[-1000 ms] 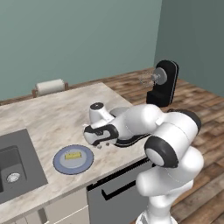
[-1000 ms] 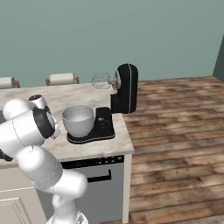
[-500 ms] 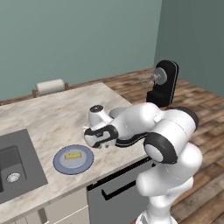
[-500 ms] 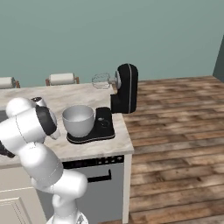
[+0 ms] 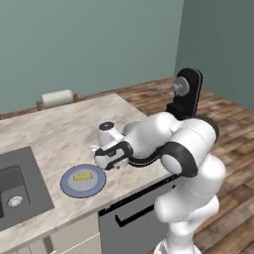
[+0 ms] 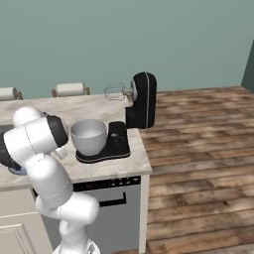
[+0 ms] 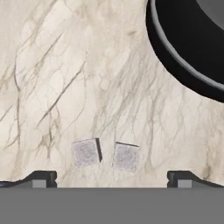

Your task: Add butter and sugar cubes to the stand mixer bowl and then turn on the stand mixer to begin making frosting.

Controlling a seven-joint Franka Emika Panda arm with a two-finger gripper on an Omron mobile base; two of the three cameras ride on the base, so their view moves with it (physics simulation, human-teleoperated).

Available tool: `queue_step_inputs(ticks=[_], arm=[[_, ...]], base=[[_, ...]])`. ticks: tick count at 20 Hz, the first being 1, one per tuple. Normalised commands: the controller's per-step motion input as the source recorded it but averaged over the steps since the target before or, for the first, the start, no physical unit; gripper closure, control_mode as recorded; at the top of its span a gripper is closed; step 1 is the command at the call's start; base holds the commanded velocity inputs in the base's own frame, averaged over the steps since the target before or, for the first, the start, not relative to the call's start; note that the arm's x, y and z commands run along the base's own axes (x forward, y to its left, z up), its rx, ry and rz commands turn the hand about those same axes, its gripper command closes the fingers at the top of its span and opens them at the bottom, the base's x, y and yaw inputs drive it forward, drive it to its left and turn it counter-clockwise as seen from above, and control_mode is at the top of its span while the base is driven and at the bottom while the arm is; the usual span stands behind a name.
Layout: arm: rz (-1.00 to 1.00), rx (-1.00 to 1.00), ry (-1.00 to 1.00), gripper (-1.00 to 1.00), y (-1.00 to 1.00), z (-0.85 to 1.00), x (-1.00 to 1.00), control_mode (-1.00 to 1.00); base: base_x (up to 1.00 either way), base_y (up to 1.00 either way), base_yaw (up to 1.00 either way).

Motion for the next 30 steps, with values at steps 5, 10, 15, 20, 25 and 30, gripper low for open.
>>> queue_step_inputs(ticks=[5,10,15,20,25,30], arm=[[0.00,0.00,0.00,-1.00,0.03,-0.12,0.15,-1.00],[0.00,0.00,0.00,-1.00,0.00,-0.18,0.11,-1.00],[0.00,-0.01,0.00,-1.00,0.00,-0.23,0.05,-1.00],[0.00,-0.01,0.00,-1.00,0.00,-0.20,0.06,-1.00],[0.00,-0.01,0.00,1.00,0.00,-0.19,0.03,-1.00],[0.00,0.00,0.00,1.00,0.00,-0.20,0.00,-1.00]], base=[[0.00,0.00,0.00],[0.00,0.00,0.00],[0.00,0.00,0.00],[0.00,0.00,0.00],[0.00,0.00,0.00],[0.00,0.00,0.00]])
